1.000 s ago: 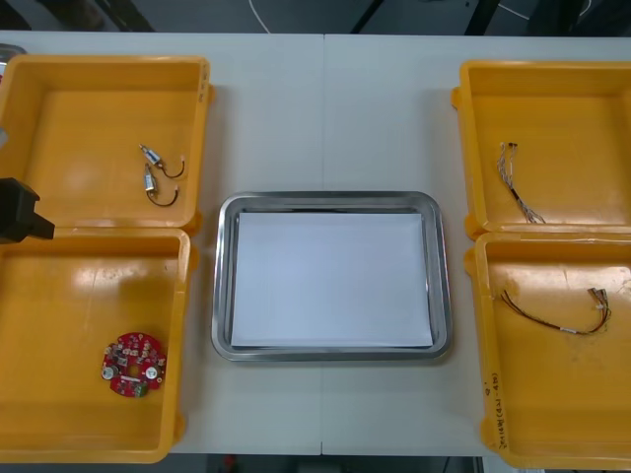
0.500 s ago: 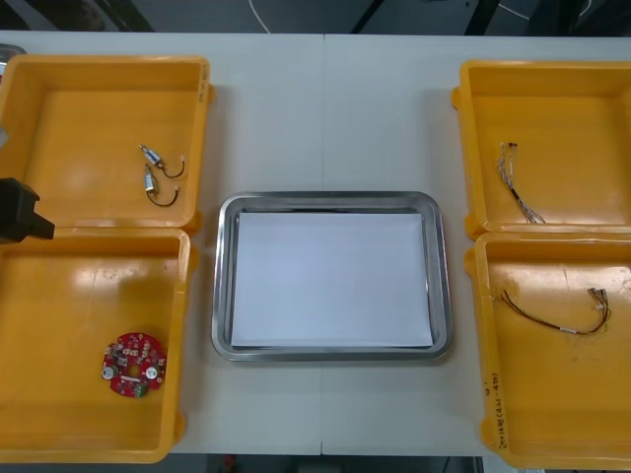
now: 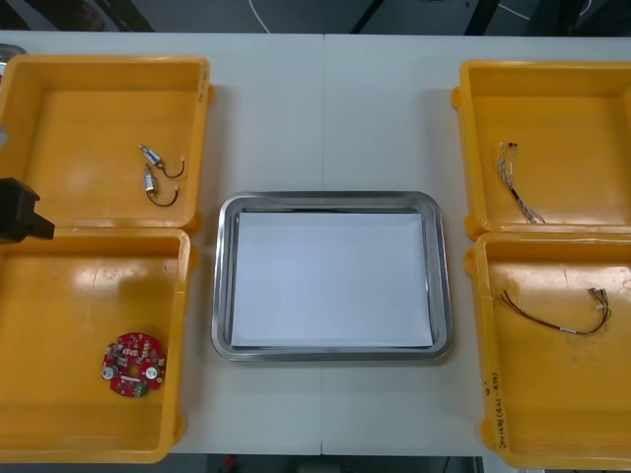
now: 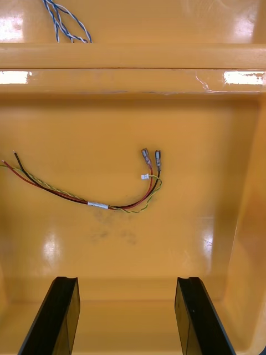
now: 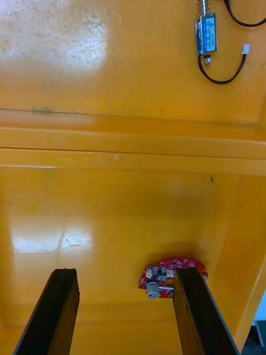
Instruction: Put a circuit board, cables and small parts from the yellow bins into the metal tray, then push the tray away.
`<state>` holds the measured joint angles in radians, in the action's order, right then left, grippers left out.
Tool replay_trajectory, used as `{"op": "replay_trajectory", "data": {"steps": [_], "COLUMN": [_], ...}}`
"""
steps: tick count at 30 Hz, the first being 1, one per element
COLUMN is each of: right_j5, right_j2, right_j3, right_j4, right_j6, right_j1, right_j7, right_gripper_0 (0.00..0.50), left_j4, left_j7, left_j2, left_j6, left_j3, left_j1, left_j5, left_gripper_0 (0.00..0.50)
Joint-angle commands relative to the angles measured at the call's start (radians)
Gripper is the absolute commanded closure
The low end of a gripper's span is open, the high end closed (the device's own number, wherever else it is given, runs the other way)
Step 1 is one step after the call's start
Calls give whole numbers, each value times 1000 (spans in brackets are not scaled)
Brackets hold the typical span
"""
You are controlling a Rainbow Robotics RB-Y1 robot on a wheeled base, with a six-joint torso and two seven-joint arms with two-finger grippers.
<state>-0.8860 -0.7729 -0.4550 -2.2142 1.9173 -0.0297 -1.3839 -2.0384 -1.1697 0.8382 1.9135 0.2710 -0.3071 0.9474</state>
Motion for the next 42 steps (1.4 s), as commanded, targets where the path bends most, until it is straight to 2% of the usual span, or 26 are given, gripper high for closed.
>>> {"op": "replay_trajectory", "data": {"steps": [1, 9, 14, 17, 23, 32, 42], "right_j5": [-1, -17, 2, 13, 55, 156, 268], "right_j2": [-39, -51, -32, -12, 46, 204, 310], "right_j3": [-24, -25, -27, -30, -30, -21, 2], "right_j4": [-5, -19, -19, -21, -58, -88, -90], "right_j6": [3, 3, 3, 3, 3, 3, 3], "right_j1": [13, -19, -19, -19, -19, -19, -18], "right_j7": [-35, -21, 0, 62, 169, 310, 493], "right_gripper_0": [0, 0, 0, 0, 0, 0, 0], "left_j4": [-28, -28, -19, -22, -37, -108, -243], "left_j7": [-84, -84, -85, -85, -88, -117, -122], "left_j2": [45, 45, 22, 29, 29, 29, 27], "left_j6": [6, 6, 6, 6, 6, 6, -16], "left_j3": [31, 31, 5, 5, 5, 4, -24], "left_j1": [13, 13, 34, 34, 54, 160, 298], "left_j5": [2, 2, 10, 22, 34, 33, 7], "left_gripper_0": [0, 0, 0, 0, 0, 0, 0]}}
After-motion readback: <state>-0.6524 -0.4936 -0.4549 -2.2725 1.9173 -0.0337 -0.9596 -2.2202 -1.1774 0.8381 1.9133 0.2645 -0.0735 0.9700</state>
